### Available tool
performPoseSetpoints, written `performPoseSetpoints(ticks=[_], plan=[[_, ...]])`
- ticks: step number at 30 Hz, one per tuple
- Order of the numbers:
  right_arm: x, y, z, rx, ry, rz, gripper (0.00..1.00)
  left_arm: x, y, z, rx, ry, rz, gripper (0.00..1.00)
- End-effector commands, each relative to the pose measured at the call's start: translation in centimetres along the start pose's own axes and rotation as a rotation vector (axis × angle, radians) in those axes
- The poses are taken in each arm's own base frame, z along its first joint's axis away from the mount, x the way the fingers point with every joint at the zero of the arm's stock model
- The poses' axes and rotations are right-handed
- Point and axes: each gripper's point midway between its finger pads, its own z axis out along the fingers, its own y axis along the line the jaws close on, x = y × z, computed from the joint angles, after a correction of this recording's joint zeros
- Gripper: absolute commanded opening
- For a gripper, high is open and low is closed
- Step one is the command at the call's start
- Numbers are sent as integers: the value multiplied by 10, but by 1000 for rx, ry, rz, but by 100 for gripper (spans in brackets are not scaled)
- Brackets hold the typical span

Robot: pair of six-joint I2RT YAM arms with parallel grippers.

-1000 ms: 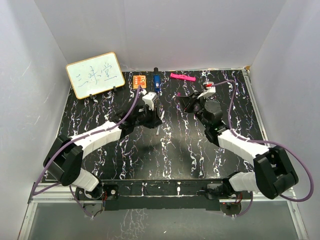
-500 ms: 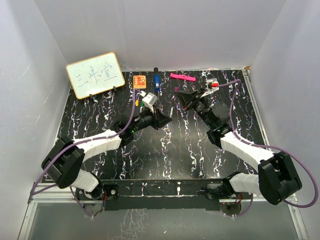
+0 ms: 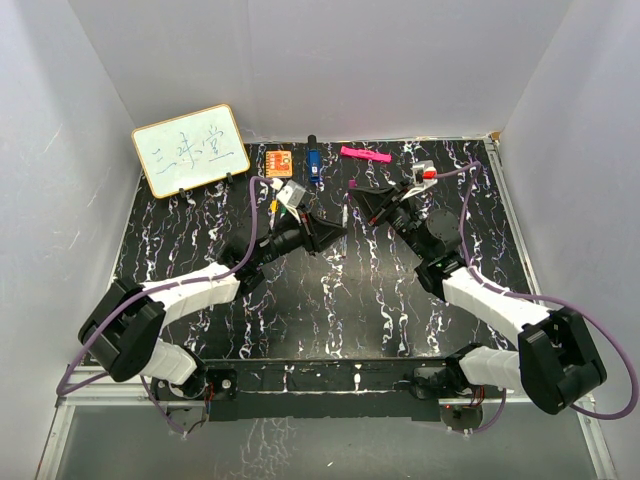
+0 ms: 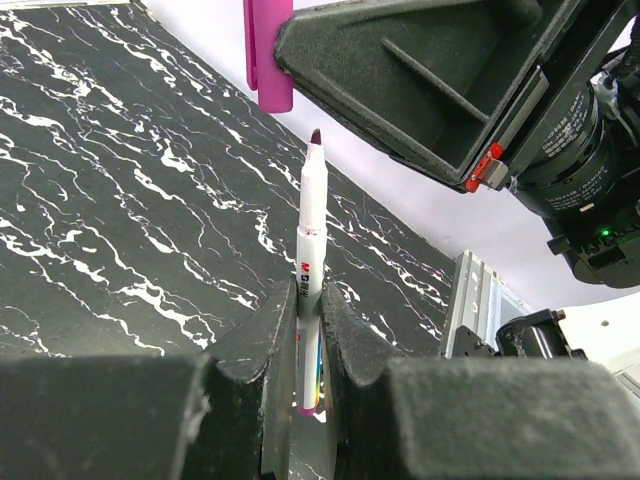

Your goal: Insert the pens into the pen caps

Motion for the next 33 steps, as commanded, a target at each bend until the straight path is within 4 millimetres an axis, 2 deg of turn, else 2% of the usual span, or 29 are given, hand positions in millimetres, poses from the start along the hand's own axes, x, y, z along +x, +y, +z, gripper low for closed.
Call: performPoseSetpoints(ticks=[1, 11, 27, 33], plan=[[-27, 17, -3, -67, -87, -36, 0, -17, -17, 5, 74, -42, 14, 0], [-28, 24, -3, -100, -84, -25, 0, -16, -15, 6, 69, -33, 7, 0], [-13, 28, -8, -132, -37, -2, 0, -22, -14, 5, 49, -57, 11, 0], [-13, 29, -8, -133, -39, -2, 0, -21, -13, 6, 45, -53, 10, 0]])
